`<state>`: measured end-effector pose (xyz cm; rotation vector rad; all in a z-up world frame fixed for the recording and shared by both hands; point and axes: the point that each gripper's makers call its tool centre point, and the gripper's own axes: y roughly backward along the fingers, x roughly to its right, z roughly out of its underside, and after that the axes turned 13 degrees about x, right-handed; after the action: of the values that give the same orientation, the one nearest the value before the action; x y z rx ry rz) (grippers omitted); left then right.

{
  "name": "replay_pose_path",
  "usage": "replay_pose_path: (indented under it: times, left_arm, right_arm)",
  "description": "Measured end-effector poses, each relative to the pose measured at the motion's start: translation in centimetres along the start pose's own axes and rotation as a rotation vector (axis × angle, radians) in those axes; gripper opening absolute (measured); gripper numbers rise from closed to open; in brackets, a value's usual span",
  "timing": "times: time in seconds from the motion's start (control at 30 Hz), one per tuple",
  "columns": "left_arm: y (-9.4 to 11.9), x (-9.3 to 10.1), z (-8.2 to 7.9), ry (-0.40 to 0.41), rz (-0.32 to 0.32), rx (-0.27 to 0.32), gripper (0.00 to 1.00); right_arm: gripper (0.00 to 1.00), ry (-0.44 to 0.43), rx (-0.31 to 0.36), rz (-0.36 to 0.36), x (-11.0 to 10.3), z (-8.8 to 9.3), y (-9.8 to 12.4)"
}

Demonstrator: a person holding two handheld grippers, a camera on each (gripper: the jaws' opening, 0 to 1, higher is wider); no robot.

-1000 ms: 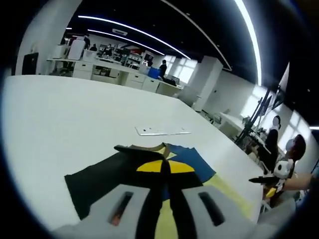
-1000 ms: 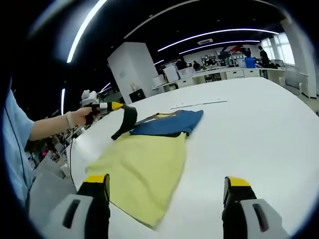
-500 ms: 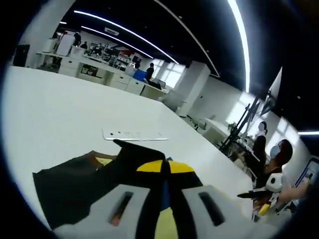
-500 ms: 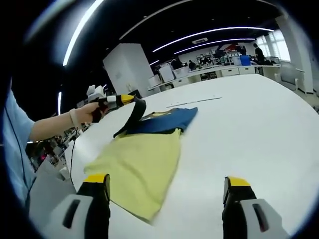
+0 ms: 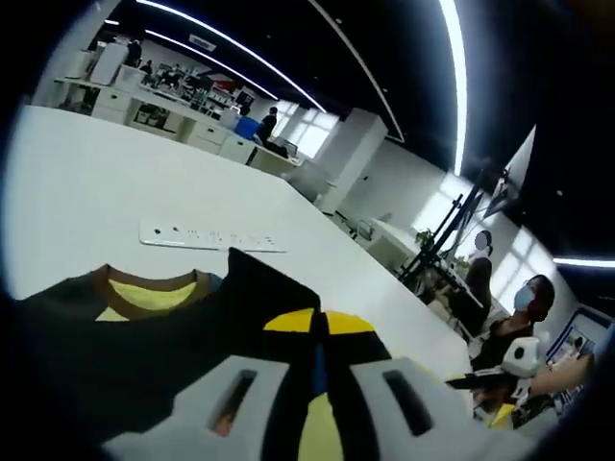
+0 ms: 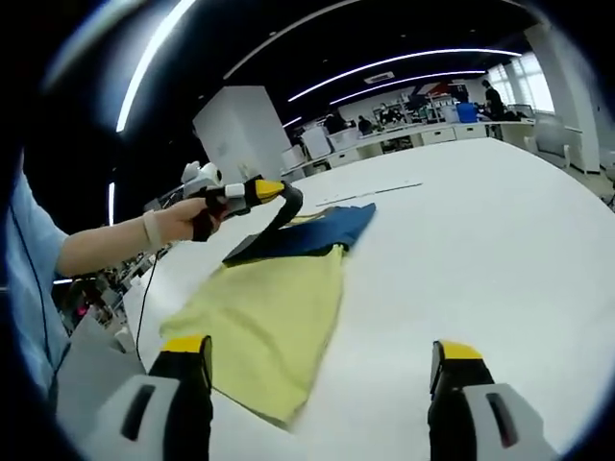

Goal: Fold the garment on the visible template until the final outline fits inside the template.

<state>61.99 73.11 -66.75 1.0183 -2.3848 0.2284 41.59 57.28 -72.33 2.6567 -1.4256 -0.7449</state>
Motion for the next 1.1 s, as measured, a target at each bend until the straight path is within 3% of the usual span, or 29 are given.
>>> replay_pose_path:
  times: [0.2, 0.33, 0.83, 1.1]
  left_arm:
    - [-0.8, 0.9, 3.5, -0.020, 0.038, -0.088, 0.00]
    - [-1.1, 0.3, 4.8, 0.001, 0.021, -0.120, 0.00]
    - [-2.2, 1.4, 8.7, 0.023, 0.044, -0.191, 0.00]
    - [-2.1, 1.2, 9.4, 0.013, 0.049, -0.215, 0.00]
  right_arm:
    - [0.95, -0.012, 0.008, 0.011, 0.3, 0.2, 0.1]
    - [0.94, -0.028, 0.012, 0.020, 0.3, 0.5, 0.2]
    - [0.94, -0.040, 0.007, 0.028, 0.5, 0.8, 0.3]
    - [0.94, -0.032, -0.007, 0.016, 0.2, 1.0, 0.2]
